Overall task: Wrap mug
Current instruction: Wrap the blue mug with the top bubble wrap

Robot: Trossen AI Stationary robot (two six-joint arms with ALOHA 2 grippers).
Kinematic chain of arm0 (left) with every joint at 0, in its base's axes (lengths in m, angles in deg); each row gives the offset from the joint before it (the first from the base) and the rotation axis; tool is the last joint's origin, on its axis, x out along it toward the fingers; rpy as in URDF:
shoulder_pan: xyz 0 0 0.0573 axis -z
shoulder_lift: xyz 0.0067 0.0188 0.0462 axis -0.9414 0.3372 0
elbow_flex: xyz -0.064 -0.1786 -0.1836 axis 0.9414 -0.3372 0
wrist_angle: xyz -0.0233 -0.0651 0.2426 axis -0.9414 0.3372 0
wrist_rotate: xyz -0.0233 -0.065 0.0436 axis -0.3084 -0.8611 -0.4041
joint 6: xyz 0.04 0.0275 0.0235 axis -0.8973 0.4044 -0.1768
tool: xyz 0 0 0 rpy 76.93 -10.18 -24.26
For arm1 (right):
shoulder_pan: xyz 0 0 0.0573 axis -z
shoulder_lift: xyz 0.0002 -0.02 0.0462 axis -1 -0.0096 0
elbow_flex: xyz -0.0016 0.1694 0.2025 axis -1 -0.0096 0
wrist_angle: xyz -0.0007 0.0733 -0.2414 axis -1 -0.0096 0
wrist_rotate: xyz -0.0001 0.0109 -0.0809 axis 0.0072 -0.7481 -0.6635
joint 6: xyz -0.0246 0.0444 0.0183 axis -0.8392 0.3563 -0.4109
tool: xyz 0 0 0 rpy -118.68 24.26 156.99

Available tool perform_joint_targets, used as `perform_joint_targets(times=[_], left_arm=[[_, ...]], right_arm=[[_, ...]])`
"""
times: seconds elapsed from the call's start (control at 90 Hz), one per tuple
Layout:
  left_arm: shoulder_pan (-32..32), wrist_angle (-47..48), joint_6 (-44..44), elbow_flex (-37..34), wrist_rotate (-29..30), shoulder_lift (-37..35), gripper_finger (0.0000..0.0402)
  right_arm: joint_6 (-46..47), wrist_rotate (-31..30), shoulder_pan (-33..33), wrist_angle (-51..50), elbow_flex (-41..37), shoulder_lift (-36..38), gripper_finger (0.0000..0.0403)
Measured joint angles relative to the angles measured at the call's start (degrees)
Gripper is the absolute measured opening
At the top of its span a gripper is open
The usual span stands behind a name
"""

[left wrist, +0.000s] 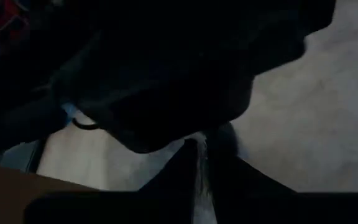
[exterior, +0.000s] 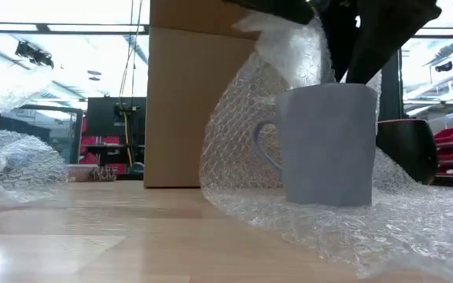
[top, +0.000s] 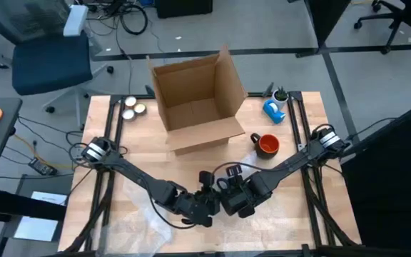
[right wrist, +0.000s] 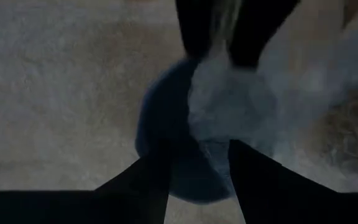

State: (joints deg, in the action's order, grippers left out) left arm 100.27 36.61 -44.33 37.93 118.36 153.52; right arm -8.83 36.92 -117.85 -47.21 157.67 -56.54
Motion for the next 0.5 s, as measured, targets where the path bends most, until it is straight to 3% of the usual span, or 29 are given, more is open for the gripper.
perform_joint_targets(times=[0.5], left_arm=[[4.20, 17.72, 1.74, 11.07, 4.66, -0.18, 0.0015]], right_arm=[[-0.17, 0.04, 0.26, -0.60, -0.17, -0.28, 0.0126]])
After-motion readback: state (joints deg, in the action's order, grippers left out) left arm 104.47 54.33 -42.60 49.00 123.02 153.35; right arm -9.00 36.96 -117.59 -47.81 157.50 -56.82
